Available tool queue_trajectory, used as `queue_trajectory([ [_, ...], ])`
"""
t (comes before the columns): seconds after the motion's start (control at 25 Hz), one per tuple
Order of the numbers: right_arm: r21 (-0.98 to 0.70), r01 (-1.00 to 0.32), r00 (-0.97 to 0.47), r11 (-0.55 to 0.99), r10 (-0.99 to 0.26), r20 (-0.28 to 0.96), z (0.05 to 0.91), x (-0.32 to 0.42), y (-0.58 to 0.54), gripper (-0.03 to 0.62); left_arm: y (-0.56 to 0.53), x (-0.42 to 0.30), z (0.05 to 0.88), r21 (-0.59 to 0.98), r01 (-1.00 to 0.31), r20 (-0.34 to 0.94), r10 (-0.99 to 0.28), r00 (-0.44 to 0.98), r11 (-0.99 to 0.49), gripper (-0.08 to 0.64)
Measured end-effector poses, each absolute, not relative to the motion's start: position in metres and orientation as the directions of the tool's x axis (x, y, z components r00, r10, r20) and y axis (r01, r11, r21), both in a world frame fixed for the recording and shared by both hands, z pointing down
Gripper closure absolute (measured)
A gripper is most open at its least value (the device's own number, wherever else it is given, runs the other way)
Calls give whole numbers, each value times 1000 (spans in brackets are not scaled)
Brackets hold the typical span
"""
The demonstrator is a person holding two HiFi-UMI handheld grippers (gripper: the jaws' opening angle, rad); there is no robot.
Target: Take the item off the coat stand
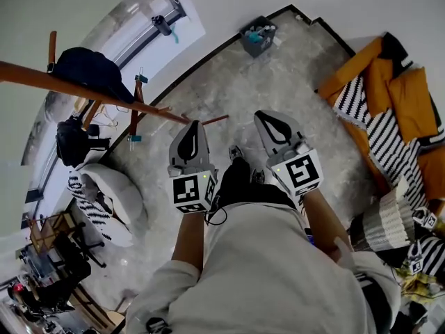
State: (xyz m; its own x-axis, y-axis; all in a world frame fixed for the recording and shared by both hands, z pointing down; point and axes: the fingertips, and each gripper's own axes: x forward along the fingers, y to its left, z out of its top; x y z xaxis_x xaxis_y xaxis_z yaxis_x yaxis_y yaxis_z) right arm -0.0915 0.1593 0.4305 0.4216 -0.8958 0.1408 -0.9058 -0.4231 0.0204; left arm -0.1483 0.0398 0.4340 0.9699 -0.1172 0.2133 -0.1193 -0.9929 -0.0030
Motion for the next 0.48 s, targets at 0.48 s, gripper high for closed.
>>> queue_trajectory([
  [0.48, 55, -887, 460, -458, -870, 178, 441, 45, 122, 586, 1, 11, 445, 11, -43, 195, -40, 980, -999, 549],
])
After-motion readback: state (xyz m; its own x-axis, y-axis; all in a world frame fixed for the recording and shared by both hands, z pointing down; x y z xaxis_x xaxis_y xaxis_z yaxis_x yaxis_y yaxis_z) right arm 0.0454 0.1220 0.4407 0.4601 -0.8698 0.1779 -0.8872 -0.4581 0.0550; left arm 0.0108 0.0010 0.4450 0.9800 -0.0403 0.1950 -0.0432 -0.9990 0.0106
